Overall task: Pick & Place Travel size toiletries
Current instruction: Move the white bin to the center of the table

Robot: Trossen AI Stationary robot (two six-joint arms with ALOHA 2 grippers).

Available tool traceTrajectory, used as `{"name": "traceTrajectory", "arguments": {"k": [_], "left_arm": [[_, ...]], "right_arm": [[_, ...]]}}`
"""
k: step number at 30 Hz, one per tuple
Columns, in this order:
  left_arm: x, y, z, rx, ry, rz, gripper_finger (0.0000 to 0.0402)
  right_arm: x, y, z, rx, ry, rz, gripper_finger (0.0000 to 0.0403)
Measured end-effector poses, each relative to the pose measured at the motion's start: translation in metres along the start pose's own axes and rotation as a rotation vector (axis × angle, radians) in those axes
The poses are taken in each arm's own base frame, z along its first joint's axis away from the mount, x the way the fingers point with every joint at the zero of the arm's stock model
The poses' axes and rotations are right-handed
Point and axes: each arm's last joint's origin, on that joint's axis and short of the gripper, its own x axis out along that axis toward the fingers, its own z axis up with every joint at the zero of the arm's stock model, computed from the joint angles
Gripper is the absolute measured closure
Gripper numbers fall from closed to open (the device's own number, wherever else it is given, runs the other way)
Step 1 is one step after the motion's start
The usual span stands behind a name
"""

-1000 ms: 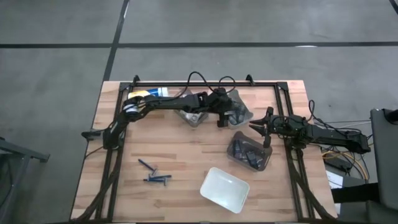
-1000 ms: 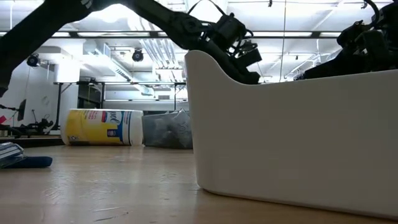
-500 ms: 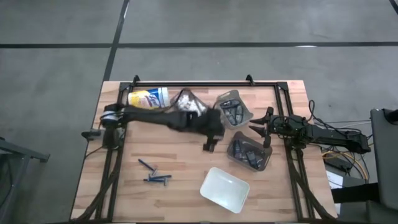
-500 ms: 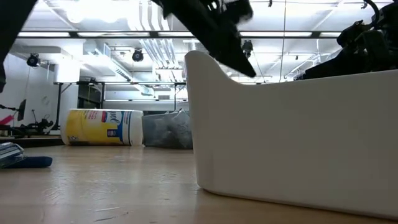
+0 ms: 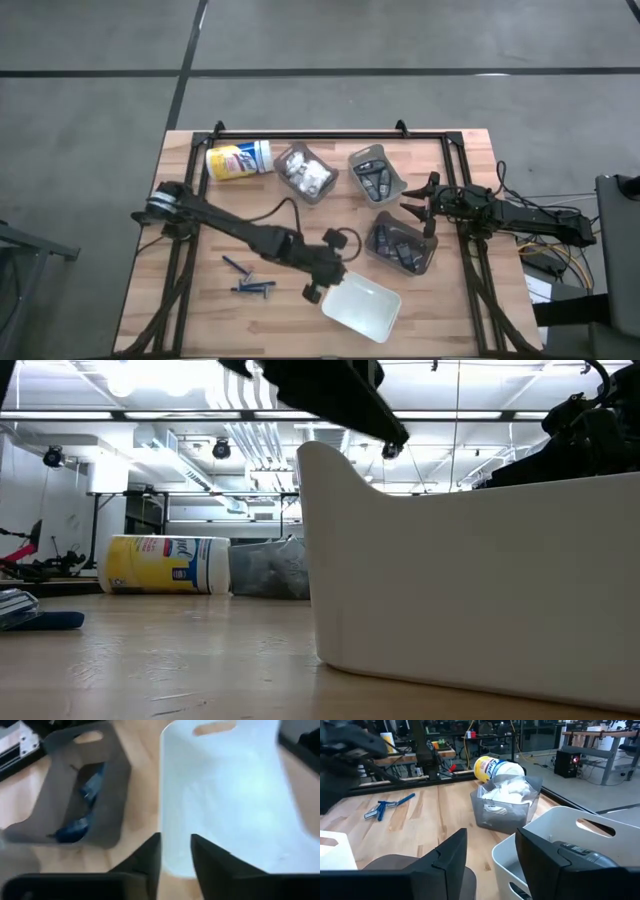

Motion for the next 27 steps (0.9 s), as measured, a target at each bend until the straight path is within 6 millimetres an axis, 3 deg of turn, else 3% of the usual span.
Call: {"name": "traceTrajectory", "arguments": {"k": [9, 16, 27], "left_arm": [[0.017, -0.023, -0.005, -0.102, 0.018, -0.069, 0.0394], [0.027, -0.028, -0.016, -0.141, 0.095, -0.083, 0.0392], [0.013, -0.024, -0.030, -0.173, 0.340, 0.029, 0.0396]], "right_arm": [[0.000, 0.000, 0.000, -0.001, 0.001, 0.001, 0.0215], [0.000, 0.000, 0.000, -0.004, 0.001, 0.000, 0.0203], [0.000, 0.000, 0.000, 0.000, 0.001, 0.000, 0.0209]]}}
